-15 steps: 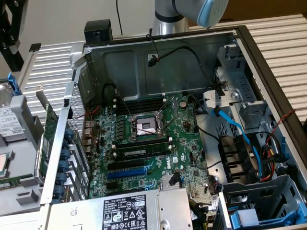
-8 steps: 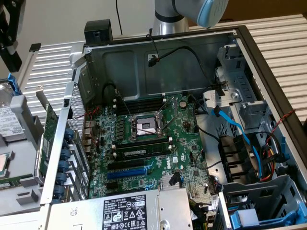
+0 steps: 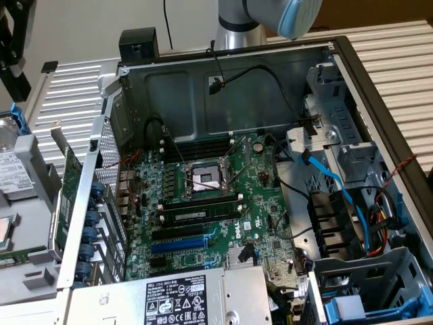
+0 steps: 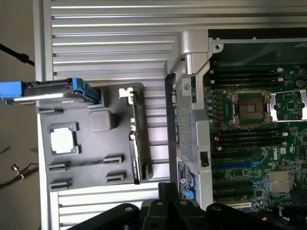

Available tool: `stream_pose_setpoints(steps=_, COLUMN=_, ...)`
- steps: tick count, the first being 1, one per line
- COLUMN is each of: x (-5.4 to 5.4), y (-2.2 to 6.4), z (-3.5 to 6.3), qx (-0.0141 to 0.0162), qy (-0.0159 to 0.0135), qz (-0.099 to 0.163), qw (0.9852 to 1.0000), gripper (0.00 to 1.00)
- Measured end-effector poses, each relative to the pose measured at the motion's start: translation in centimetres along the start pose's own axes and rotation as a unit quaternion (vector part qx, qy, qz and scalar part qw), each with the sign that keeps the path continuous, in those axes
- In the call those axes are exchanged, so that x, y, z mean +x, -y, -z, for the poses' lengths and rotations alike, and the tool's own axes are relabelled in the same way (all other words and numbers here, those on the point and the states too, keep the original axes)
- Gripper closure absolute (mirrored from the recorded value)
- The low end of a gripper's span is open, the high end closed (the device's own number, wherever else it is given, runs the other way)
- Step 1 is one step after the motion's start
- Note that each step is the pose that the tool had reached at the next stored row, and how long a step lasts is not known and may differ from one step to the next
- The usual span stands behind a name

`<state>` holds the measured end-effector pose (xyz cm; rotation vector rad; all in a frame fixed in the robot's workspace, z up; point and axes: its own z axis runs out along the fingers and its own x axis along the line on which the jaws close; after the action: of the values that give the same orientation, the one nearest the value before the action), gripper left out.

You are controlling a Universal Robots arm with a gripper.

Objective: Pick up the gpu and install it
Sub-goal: 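Pick up the gpu and move the gpu toward the slot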

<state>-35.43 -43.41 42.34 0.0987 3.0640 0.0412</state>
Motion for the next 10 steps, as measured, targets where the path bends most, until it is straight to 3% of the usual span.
stream_pose_setpoints(steps=6, x=0.1, y=0.02, z=-0.74, qx=0.0, qy=-0.0001, qz=0.0, qw=1.0, gripper=0.89)
stream_pose_setpoints(steps=10, x=1.7, y=-0.03, z=-1.37, qx=0.0, qy=0.0, qz=0.0, qw=1.0, gripper=0.89)
